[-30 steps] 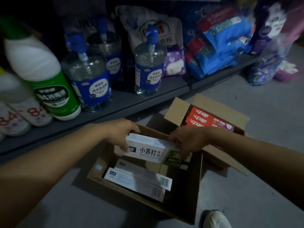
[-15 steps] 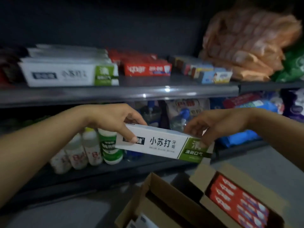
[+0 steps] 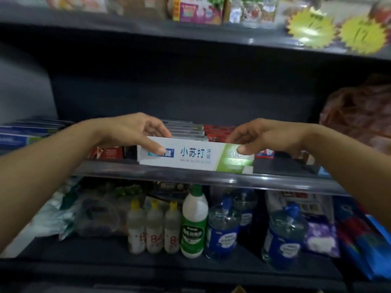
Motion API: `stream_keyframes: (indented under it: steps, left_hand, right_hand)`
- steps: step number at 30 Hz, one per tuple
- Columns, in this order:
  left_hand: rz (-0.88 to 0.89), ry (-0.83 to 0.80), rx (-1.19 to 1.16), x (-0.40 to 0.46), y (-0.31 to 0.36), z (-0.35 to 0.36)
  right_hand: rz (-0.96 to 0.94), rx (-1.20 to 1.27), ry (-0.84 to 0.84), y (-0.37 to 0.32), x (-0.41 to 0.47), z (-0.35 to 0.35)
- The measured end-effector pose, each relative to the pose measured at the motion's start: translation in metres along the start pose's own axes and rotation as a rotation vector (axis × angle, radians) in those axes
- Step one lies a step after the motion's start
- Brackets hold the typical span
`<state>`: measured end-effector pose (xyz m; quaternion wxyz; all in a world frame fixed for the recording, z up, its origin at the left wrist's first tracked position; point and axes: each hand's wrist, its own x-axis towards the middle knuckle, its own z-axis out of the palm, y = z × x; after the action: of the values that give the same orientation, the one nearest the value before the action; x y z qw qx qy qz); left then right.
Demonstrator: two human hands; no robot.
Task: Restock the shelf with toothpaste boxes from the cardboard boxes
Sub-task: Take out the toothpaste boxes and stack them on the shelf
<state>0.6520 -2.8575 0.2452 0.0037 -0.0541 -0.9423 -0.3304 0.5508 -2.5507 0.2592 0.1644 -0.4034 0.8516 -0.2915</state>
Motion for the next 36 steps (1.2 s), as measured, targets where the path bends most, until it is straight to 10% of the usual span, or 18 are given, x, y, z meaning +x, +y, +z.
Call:
stream_keyframes:
  steps: [36]
  left_hand:
    - [-0.114, 0.355, 0.354, 0.043, -0.075, -0.004]
  right_hand:
    - [0.044, -0.365, 0.365, 0.024, 0.112, 0.04]
